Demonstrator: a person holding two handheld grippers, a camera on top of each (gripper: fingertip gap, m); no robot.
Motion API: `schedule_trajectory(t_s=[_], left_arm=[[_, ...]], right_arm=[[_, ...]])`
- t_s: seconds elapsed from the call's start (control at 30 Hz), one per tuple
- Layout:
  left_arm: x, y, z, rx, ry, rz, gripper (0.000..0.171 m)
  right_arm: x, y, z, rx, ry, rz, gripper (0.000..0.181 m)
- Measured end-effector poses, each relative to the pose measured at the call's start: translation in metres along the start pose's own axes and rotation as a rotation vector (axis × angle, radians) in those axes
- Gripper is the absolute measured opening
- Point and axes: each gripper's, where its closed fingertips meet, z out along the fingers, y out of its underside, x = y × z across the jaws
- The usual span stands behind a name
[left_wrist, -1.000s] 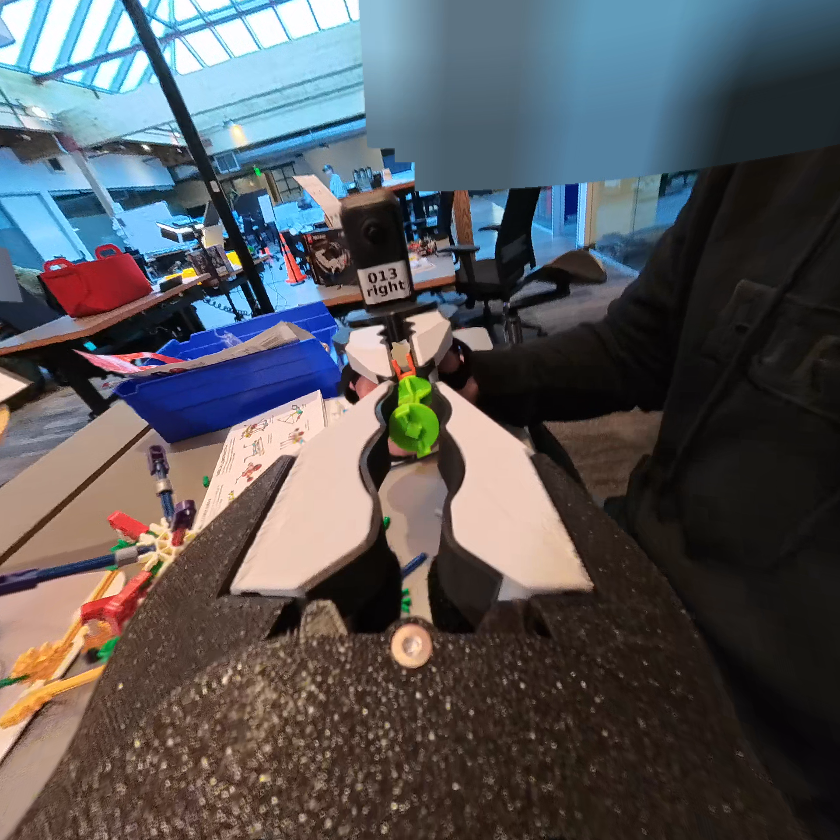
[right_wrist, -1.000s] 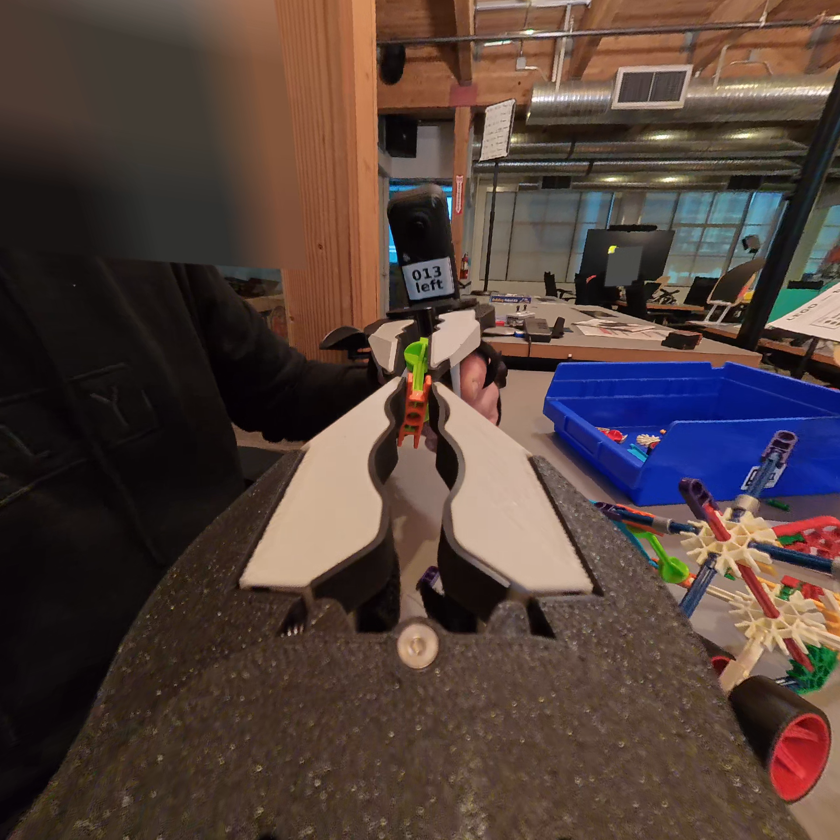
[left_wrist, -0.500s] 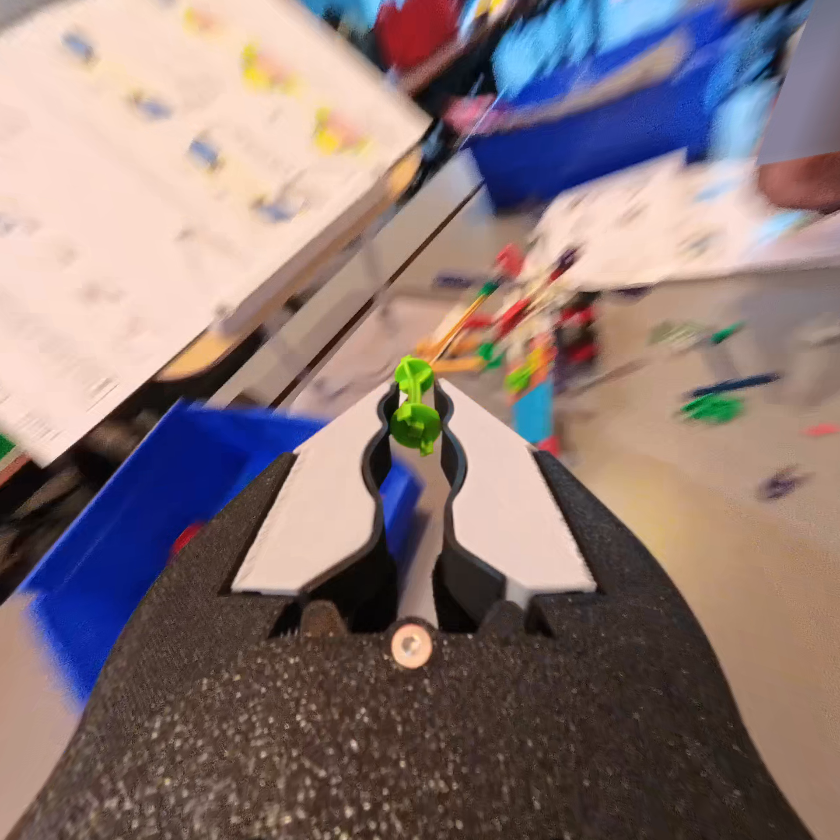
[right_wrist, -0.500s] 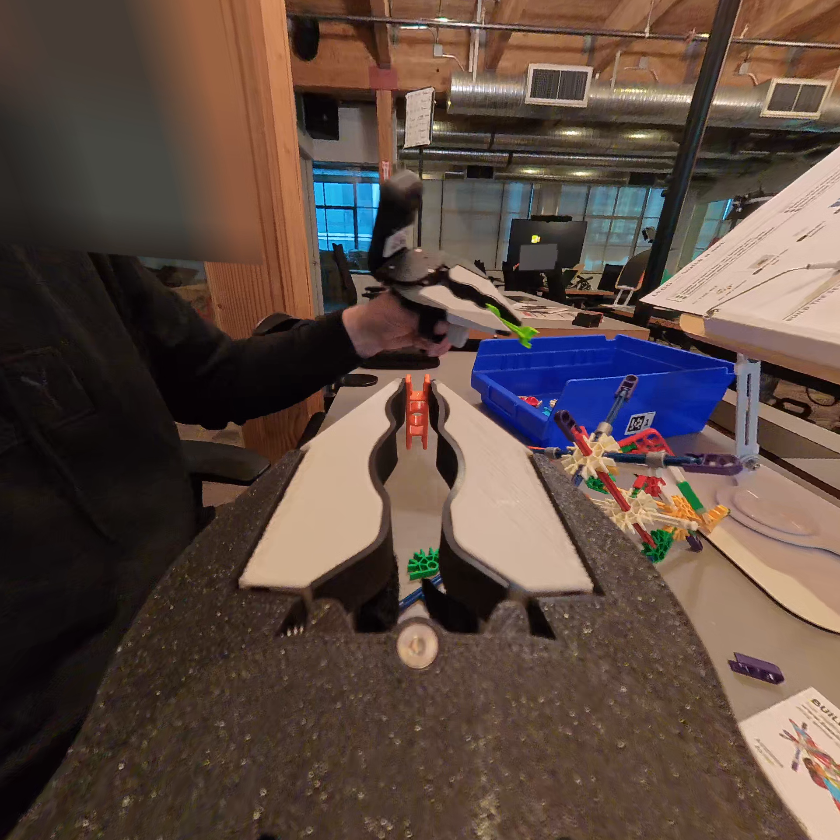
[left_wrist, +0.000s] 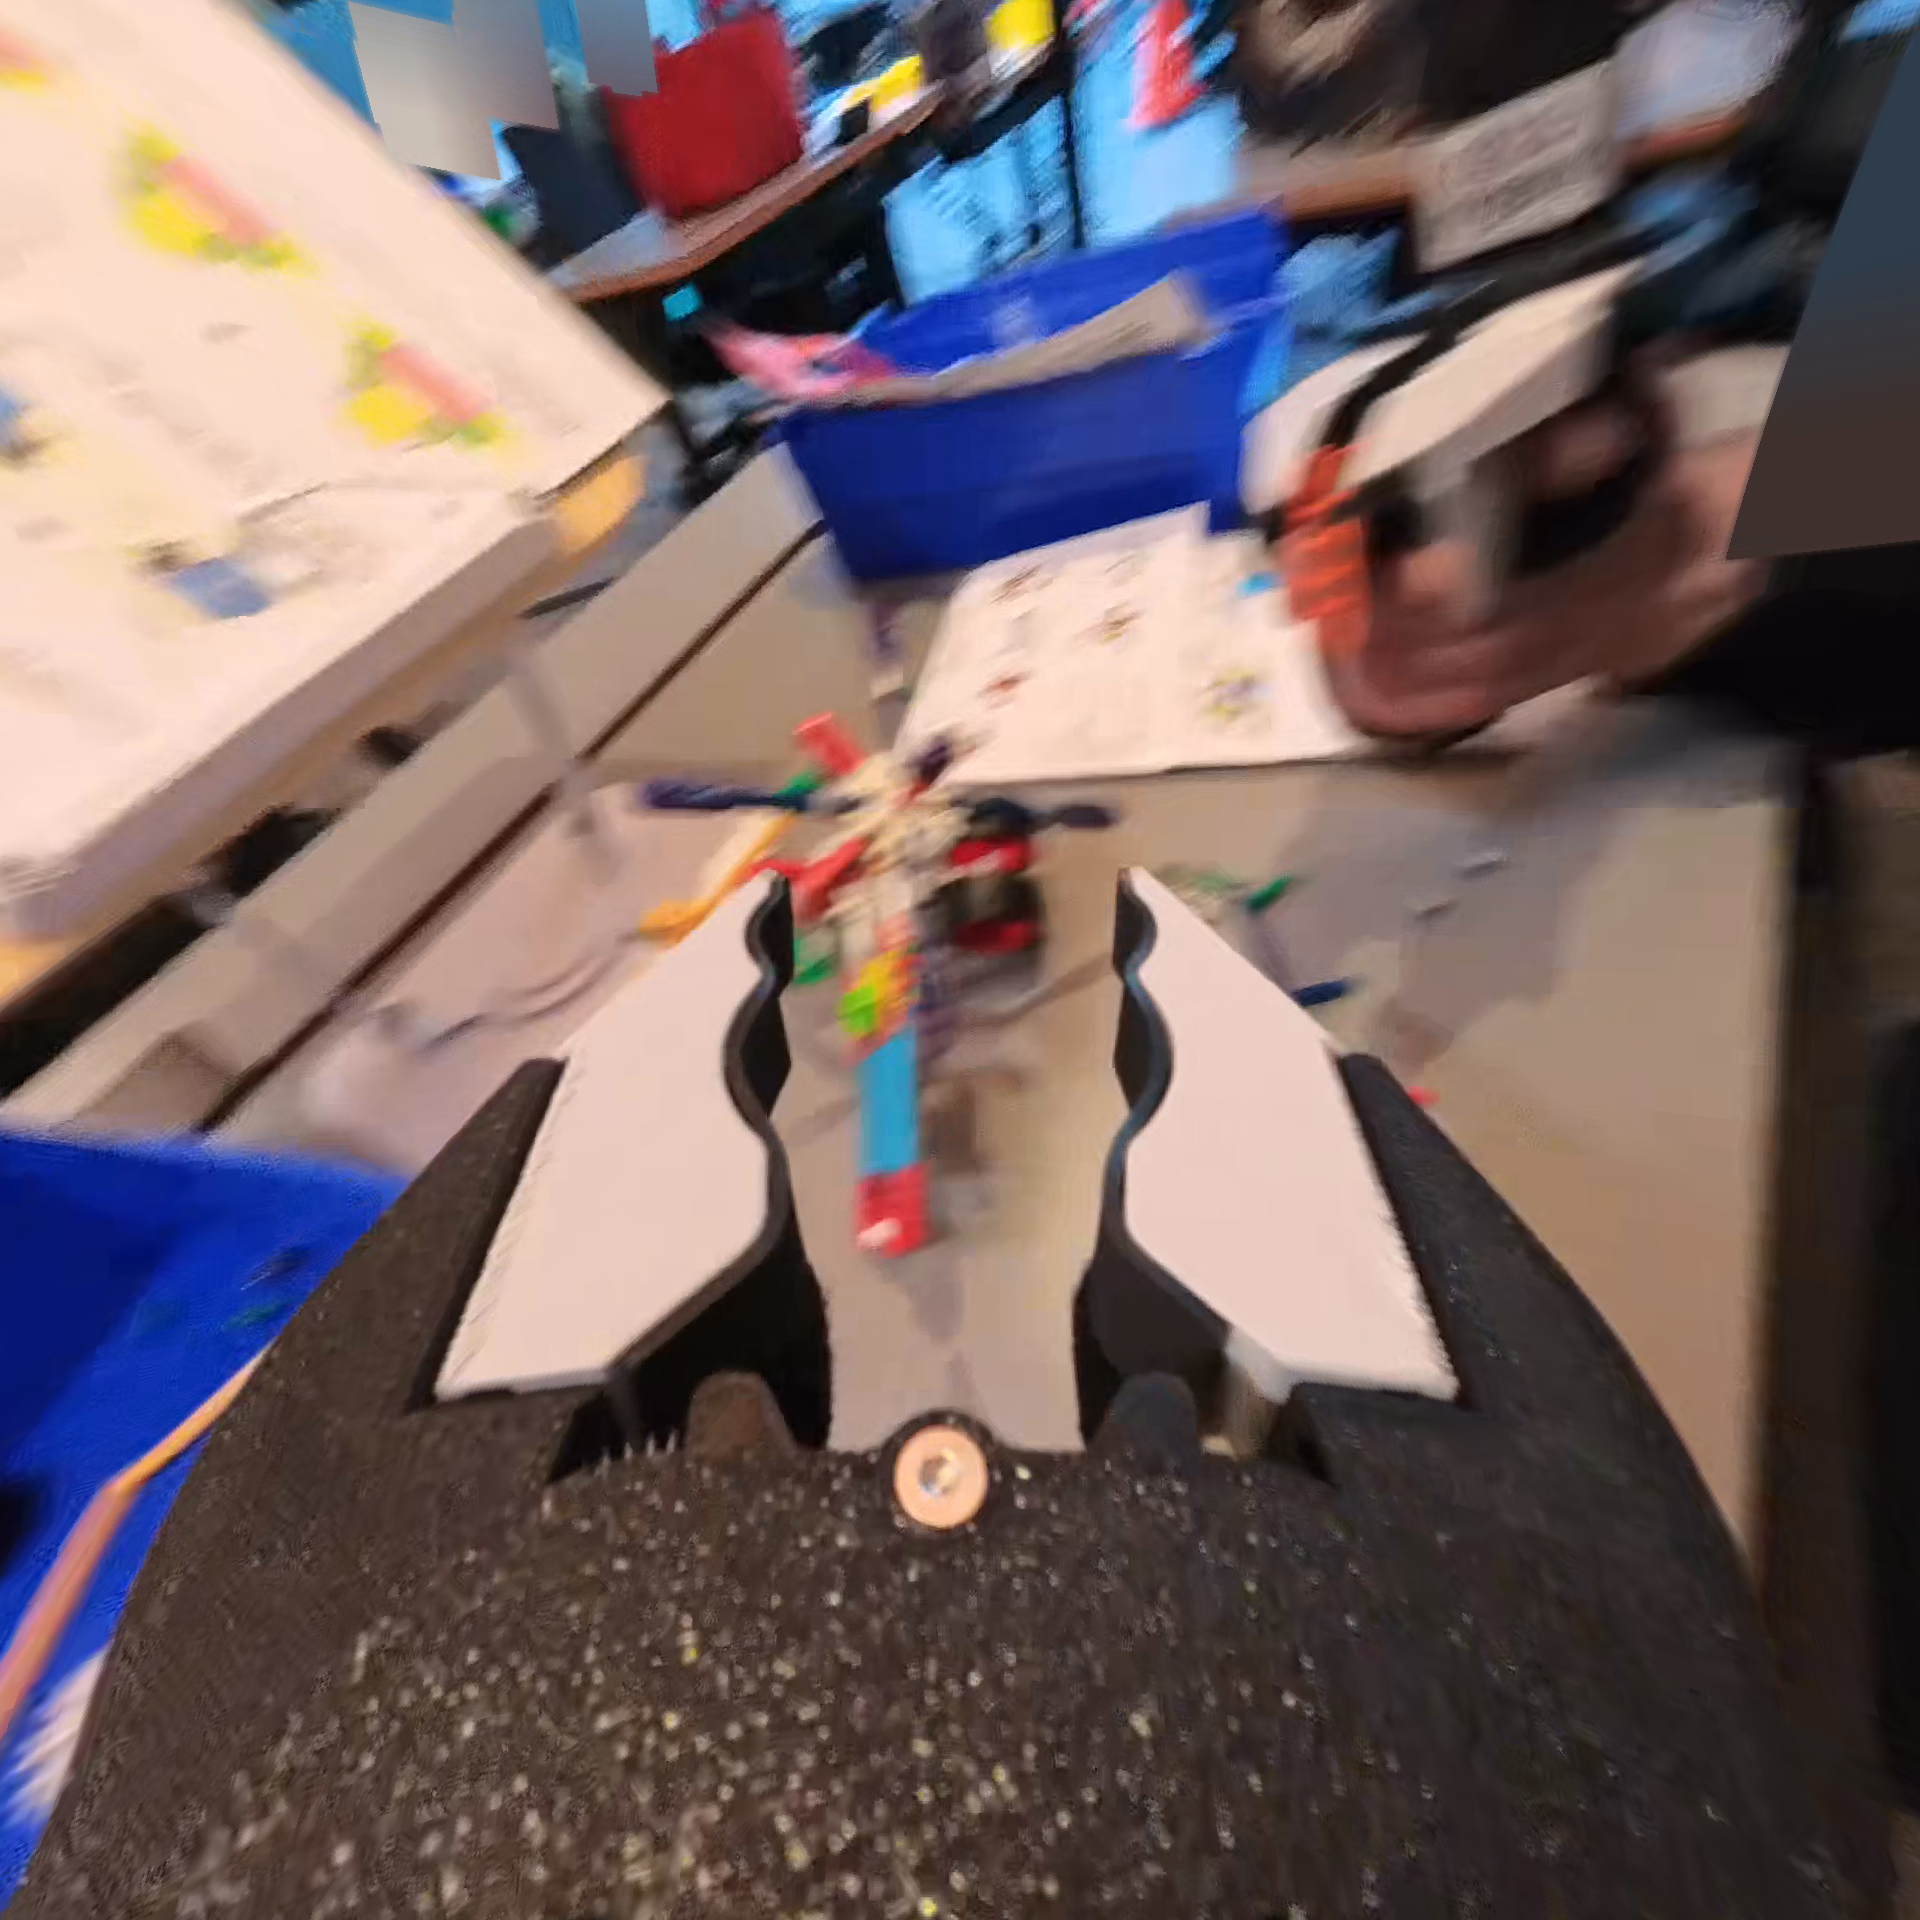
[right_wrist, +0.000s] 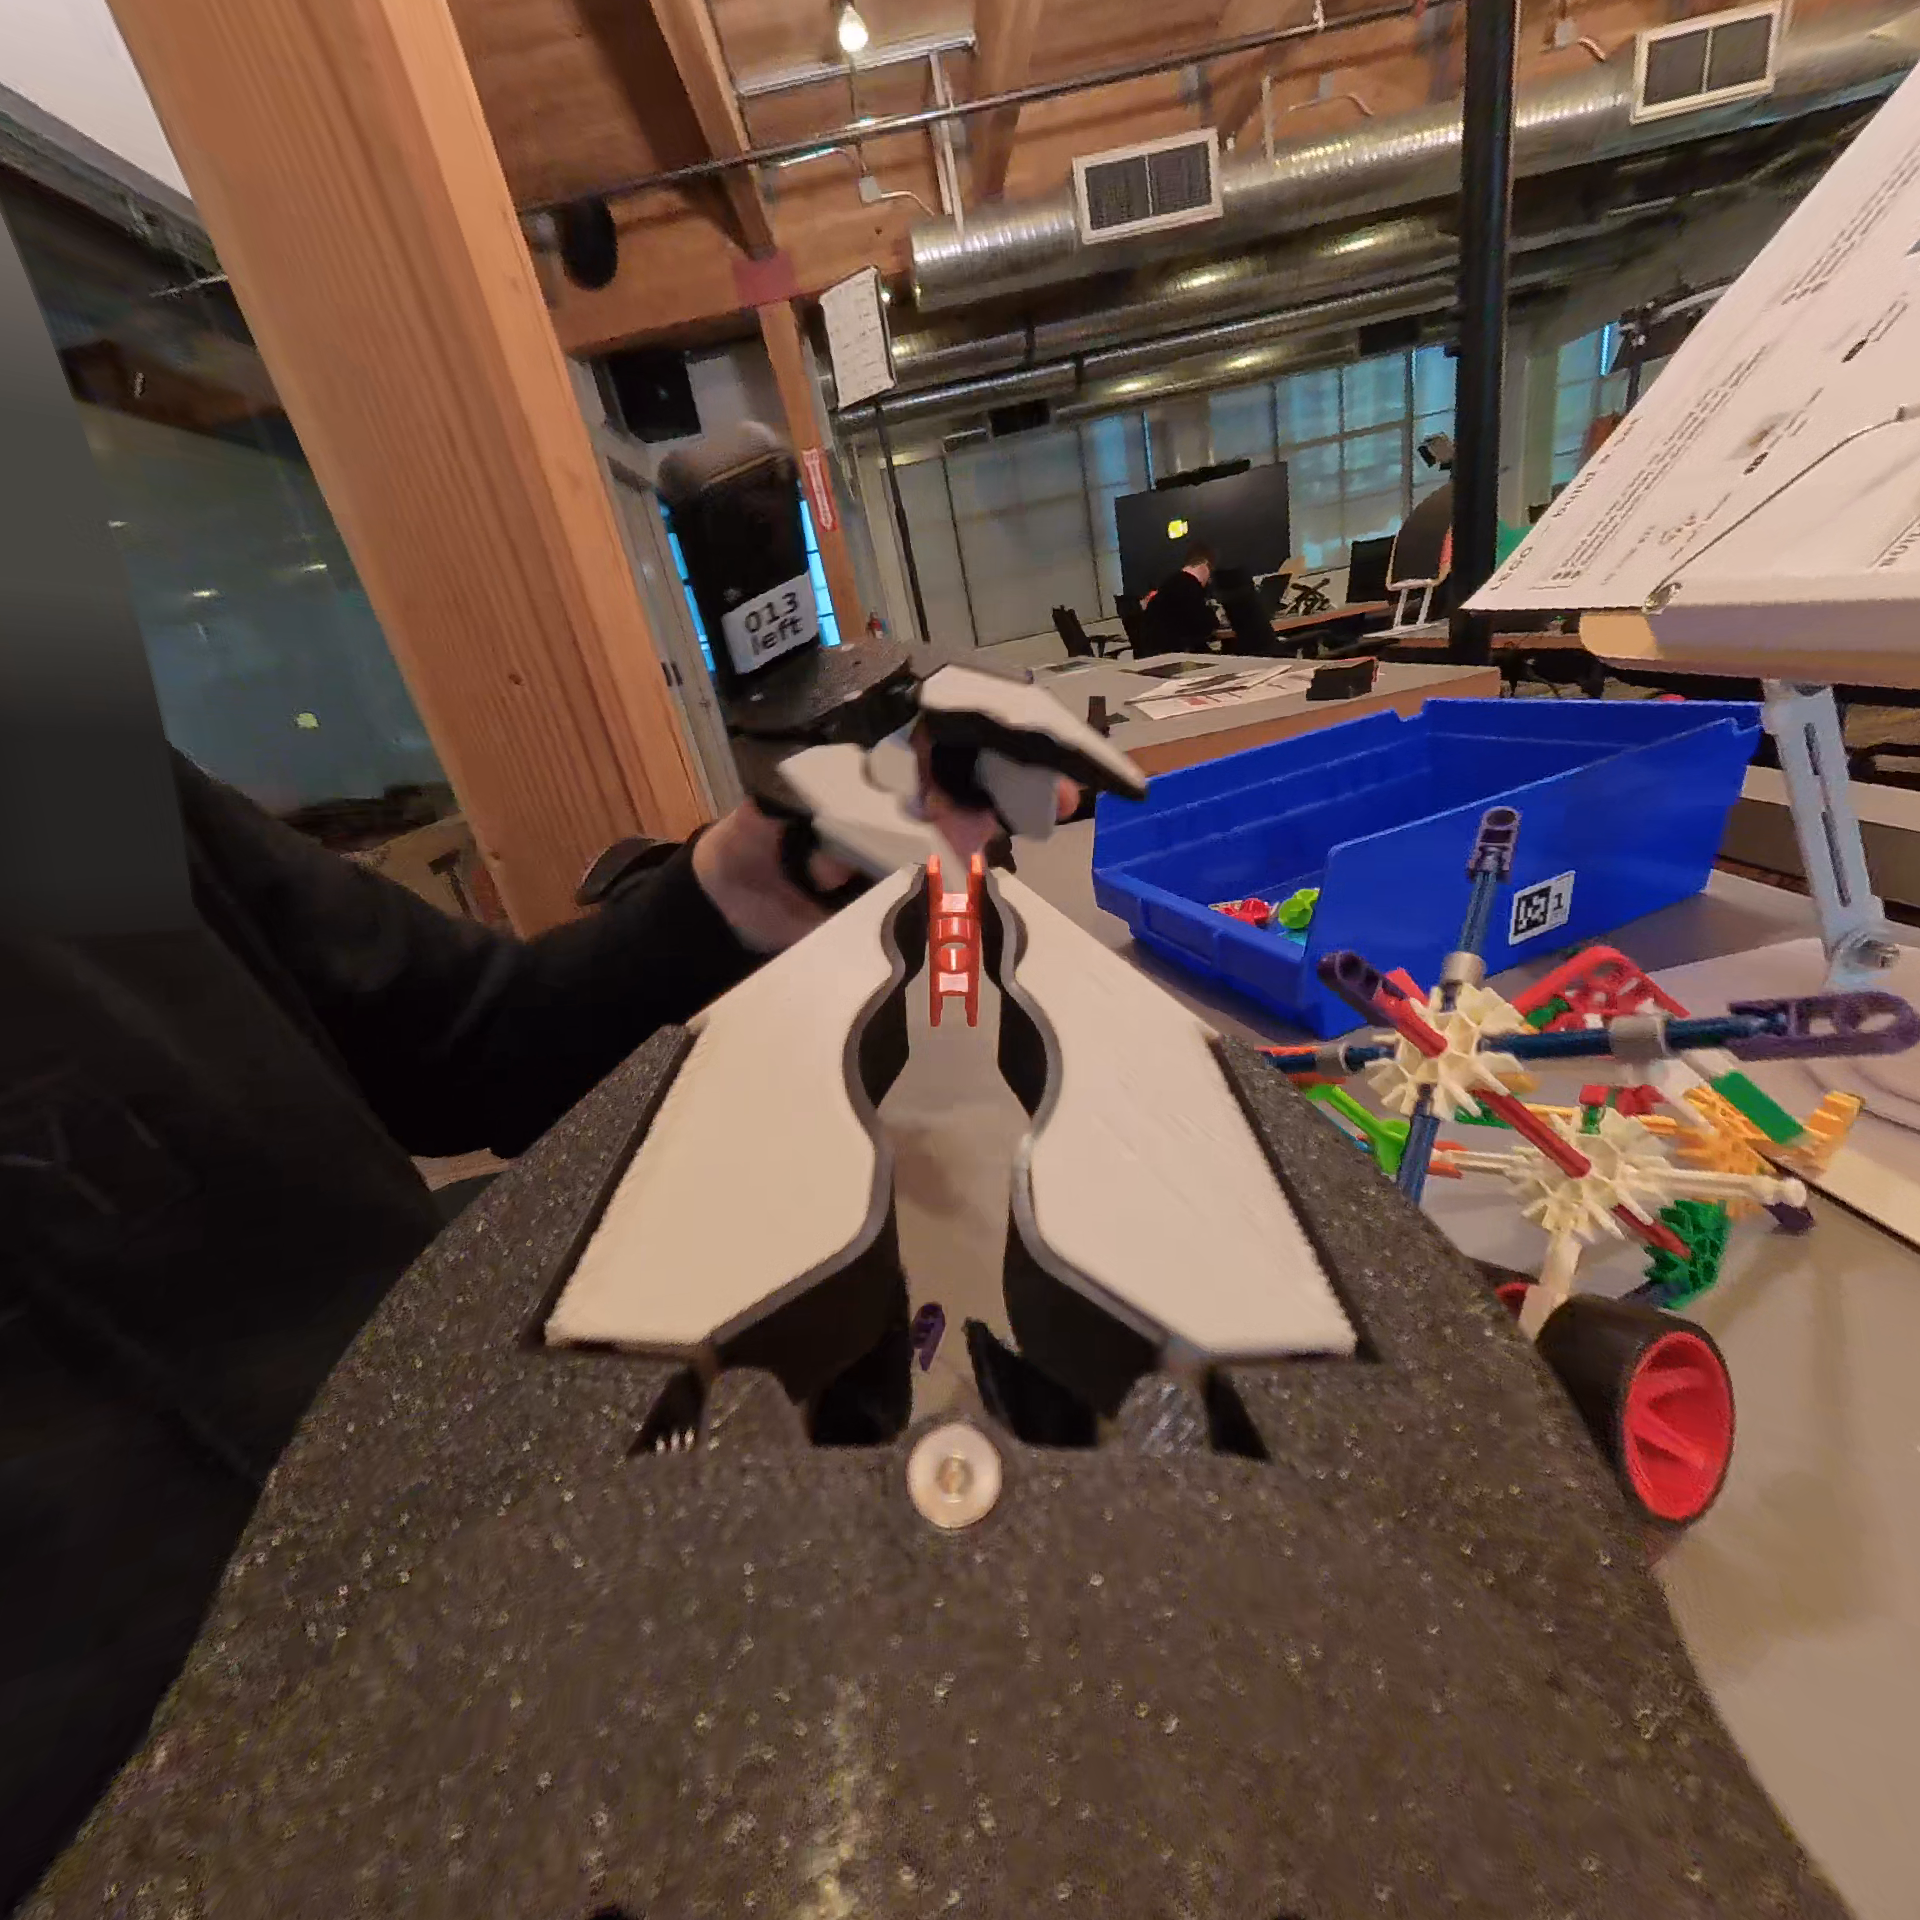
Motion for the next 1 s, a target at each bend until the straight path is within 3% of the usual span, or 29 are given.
schedule_trajectory(t_s=[0.17, 0.23, 0.3, 0.4, 0.47, 0.6, 0.7, 0.77, 0.83, 0.93, 1.0], left_arm=[[0.072, -0.027, 0.019, 0.102, 0.196, -0.063, 0.057], [0.090, -0.030, 0.027, 0.126, 0.262, -0.096, 0.047], [0.095, -0.032, 0.033, 0.171, 0.271, -0.132, 0.014], [0.098, -0.037, 0.026, 0.250, 0.310, -0.196, 0.008], [0.092, -0.029, 0.024, 0.210, 0.273, -0.175, 0.007], [0.020, -0.004, -0.004, 0.067, 0.026, -0.085, 0.007], [-0.078, 0.050, -0.037, -0.193, -0.238, -0.043, 0.007], [-0.131, 0.080, -0.058, -0.290, -0.331, -0.114, 0.009], [-0.171, 0.109, -0.075, -0.391, -0.418, -0.155, 0.050], [-0.191, 0.119, -0.090, -0.461, -0.519, -0.084, 0.082], [-0.176, 0.100, -0.090, -0.426, -0.514, -0.002, 0.088]], right_arm=[[-0.014, 0.000, 0.014, 0.014, -0.034, -0.002, 0.008], [-0.021, 0.001, 0.018, 0.024, -0.053, -0.010, 0.008], [-0.028, 0.006, 0.022, -0.002, -0.073, -0.022, 0.007], [-0.036, 0.006, 0.024, -0.011, -0.091, -0.042, 0.008], [-0.031, 0.010, 0.024, -0.040, -0.046, -0.092, 0.010], [-0.015, 0.006, 0.006, -0.073, 0.018, -0.113, 0.027], [-0.002, 0.016, -0.012, -0.185, 0.112, -0.170, 0.027], [0.006, 0.026, -0.025, -0.269, 0.182, -0.197, 0.027], [0.009, 0.036, -0.037, -0.342, 0.227, -0.187, 0.030], [0.013, 0.055, -0.062, -0.474, 0.311, -0.186, 0.034], [0.013, 0.068, -0.079, -0.553, 0.351, -0.171, 0.034]])
